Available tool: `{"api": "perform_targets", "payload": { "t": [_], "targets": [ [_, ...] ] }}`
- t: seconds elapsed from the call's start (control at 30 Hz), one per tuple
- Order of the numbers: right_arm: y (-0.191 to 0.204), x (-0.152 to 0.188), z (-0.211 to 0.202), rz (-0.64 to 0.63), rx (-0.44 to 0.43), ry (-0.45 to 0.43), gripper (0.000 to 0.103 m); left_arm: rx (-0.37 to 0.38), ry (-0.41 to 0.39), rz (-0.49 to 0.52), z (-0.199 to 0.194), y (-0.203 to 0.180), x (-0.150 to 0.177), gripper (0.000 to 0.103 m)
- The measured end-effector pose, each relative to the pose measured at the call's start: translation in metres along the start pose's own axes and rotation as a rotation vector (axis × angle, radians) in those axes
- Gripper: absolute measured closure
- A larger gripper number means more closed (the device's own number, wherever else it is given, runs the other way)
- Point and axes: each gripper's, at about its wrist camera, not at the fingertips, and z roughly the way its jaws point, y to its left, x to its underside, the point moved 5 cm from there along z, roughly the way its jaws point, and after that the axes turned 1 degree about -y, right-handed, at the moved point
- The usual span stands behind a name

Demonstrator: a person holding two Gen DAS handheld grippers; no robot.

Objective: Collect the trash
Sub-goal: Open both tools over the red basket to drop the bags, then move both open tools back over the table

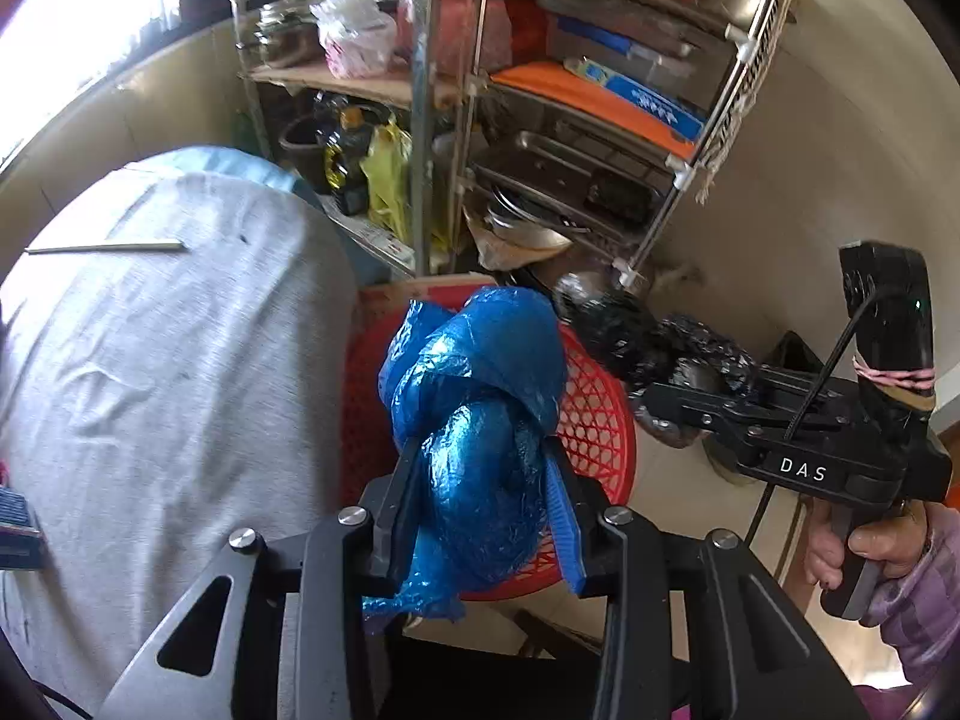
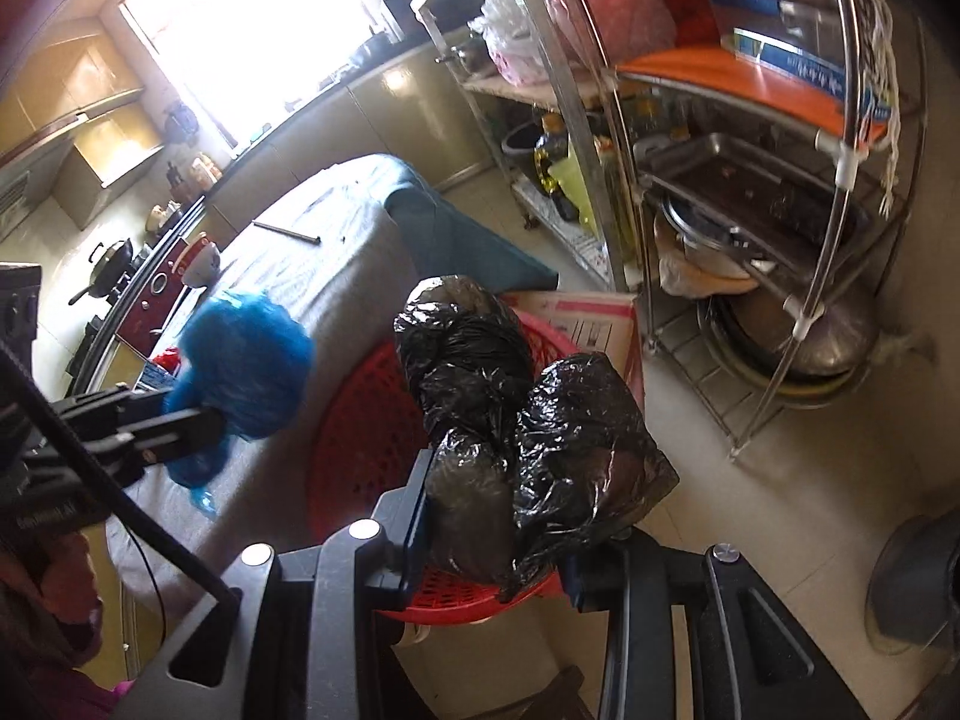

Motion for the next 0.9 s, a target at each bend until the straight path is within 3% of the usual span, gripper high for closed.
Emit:
{"api": "perform_targets", "payload": {
  "t": [0.07, 0.2, 0.3, 0.5, 0.63, 0.9],
  "targets": [
    [0.0, 0.002, 0.005, 0.019, -0.02, 0.007, 0.066, -0.007, 0.016, 0.009, 0.006, 0.0, 0.003, 0.061],
    [0.001, 0.003, 0.023, 0.071, -0.052, 0.048, 0.066, -0.044, 0.009, 0.004, 0.007, 0.009, 0.005, 0.043],
    [-0.002, 0.005, 0.032, 0.131, -0.054, 0.076, 0.039, -0.075, -0.014, -0.006, -0.006, 0.021, 0.01, 0.042],
    [0.001, -0.005, 0.026, 0.149, -0.075, 0.035, 0.038, -0.144, -0.042, -0.089, -0.037, 0.057, 0.034, 0.042],
    [0.015, -0.015, 0.023, 0.128, -0.086, 0.009, 0.038, -0.239, -0.033, -0.177, -0.053, 0.087, 0.054, 0.042],
    [0.089, -0.038, 0.036, -0.016, -0.152, 0.001, 0.038, -0.451, -0.061, -0.328, -0.096, 0.142, 0.088, 0.042]
  ]
}}
